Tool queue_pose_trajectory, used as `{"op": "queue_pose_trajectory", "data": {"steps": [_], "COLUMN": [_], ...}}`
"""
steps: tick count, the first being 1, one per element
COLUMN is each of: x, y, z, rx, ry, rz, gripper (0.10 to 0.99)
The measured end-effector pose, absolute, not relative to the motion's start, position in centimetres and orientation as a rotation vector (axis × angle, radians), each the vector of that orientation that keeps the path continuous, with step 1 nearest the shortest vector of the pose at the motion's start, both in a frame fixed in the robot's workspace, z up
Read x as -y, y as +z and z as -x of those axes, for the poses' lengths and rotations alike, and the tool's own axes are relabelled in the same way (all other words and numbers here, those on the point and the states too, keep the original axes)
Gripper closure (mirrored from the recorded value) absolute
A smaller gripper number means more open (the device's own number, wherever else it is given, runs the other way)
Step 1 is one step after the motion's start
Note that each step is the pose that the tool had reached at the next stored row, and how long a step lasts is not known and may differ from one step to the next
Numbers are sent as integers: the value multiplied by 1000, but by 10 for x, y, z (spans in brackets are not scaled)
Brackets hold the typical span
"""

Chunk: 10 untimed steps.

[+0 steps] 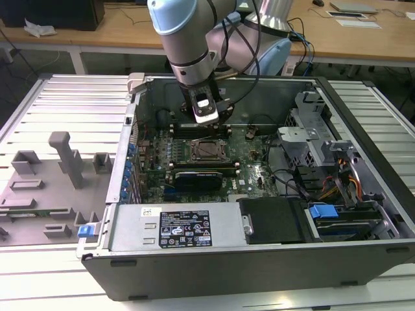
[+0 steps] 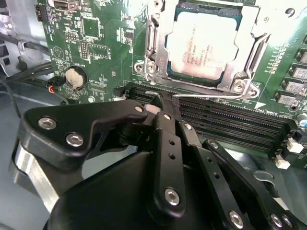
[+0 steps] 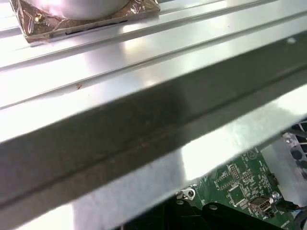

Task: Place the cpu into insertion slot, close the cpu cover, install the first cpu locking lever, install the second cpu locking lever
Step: 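Install the first cpu locking lever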

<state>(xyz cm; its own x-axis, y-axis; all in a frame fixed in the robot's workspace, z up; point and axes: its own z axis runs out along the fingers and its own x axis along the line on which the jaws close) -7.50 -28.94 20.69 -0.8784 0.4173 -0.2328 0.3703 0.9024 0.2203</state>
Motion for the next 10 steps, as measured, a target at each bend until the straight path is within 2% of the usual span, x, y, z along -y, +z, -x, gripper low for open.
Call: {"op": "queue_pose_trajectory", "data": {"steps": [10], "x": [291], "y": [199], "z": [75], "rx": [-2797], "ry": [242], "rz": [-590], "gripper": [980]}}
